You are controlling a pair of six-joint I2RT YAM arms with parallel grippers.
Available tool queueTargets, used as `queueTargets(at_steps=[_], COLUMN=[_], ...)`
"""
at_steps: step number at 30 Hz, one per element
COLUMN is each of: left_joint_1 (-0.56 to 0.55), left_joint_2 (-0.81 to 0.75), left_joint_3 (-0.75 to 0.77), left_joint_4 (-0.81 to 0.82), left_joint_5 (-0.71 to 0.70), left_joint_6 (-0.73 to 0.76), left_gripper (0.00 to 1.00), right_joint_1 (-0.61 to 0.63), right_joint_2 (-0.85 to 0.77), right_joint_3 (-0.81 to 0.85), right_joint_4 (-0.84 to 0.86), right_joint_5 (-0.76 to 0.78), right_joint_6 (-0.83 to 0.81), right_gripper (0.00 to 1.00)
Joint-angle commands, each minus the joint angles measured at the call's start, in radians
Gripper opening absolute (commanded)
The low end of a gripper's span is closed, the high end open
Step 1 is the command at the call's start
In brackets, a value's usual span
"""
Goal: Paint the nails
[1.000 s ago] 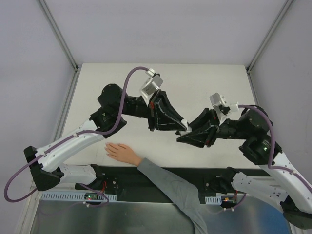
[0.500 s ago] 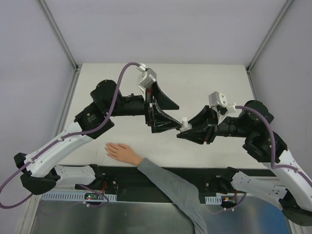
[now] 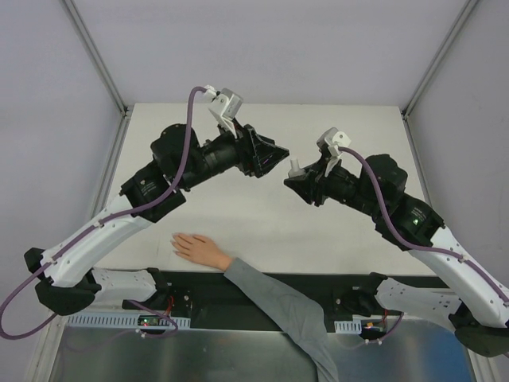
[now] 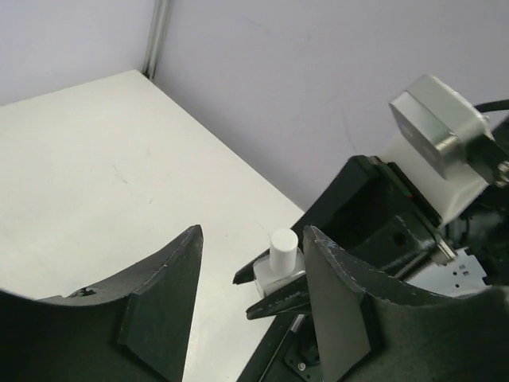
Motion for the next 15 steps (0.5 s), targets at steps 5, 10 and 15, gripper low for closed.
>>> queueTargets(at_steps=[5, 10, 15], left_joint_1=[-0.032, -0.065, -0.096], left_joint_2=[0.119, 0.146, 0.160], left_joint_3=[0.107, 0.113, 0.104], left_joint_4=[-0.004, -0.003, -0.003], left_joint_5=[-0.022, -0.015, -0.004], left_joint_6=[-0.032, -0.039, -0.056], left_gripper=[0.52, 0.55, 0.45], right_joint_1=[0.017, 0.022, 0.029], right_joint_2=[-0.008, -0.025, -0.042], right_joint_3=[0.037, 0.040, 0.035], right_joint_4=[0.019, 0.014, 0.010], right_joint_5=[0.121, 0.144, 0.174], right_joint_6=[-0.003, 0.002, 0.014], right_gripper=[0.00, 0.00, 0.00])
